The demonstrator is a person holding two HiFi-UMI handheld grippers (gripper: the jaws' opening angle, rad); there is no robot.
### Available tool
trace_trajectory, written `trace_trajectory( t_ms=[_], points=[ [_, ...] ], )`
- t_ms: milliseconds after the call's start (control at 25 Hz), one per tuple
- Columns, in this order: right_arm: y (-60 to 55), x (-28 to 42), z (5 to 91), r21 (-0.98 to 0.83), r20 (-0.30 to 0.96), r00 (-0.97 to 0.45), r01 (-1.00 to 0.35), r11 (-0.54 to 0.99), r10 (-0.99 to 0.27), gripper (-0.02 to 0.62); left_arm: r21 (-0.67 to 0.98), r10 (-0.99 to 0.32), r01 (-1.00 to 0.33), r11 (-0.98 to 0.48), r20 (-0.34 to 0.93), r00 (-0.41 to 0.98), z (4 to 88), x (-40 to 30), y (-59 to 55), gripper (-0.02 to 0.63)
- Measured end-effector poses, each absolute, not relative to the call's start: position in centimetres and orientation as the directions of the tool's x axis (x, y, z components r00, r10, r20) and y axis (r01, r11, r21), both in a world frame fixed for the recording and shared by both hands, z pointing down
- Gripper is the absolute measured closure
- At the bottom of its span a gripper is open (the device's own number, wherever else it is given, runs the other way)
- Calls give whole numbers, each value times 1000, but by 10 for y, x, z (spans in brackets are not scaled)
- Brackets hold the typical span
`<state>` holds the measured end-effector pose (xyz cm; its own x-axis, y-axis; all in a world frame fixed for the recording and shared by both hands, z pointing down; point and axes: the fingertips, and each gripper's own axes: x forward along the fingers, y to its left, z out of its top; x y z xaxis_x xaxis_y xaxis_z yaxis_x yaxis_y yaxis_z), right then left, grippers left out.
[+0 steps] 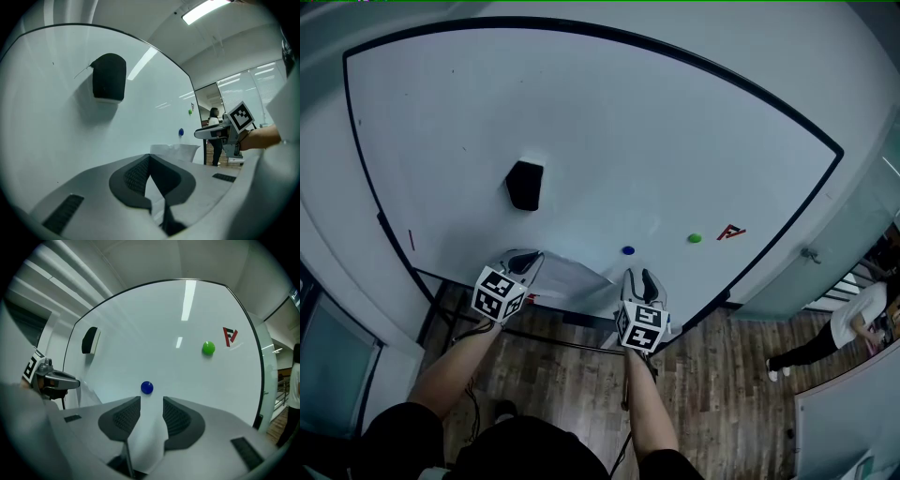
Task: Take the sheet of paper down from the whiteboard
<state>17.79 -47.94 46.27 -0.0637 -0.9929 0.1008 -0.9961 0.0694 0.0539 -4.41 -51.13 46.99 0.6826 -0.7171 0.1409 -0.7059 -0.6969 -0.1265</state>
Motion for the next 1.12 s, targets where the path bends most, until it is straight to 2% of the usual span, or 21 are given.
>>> trace_trajectory(
  t_ms=[160, 640, 1120],
  points=[
    [-464, 186, 467, 50, 112, -86, -995, 92, -990, 446, -127, -717, -706, -697, 139, 683, 471, -32, -497, 586],
    [-418, 213, 477, 59, 120, -128, -989, 136, -984, 549, -108, -730, -723, -683, 133, 670, 477, 1, -450, 586],
    [-393, 229, 486, 37, 121, -171, -984, 176, -978, 571, -110, -738, -730, -675, 132, 662, 479, 22, -422, 586]
  ],
)
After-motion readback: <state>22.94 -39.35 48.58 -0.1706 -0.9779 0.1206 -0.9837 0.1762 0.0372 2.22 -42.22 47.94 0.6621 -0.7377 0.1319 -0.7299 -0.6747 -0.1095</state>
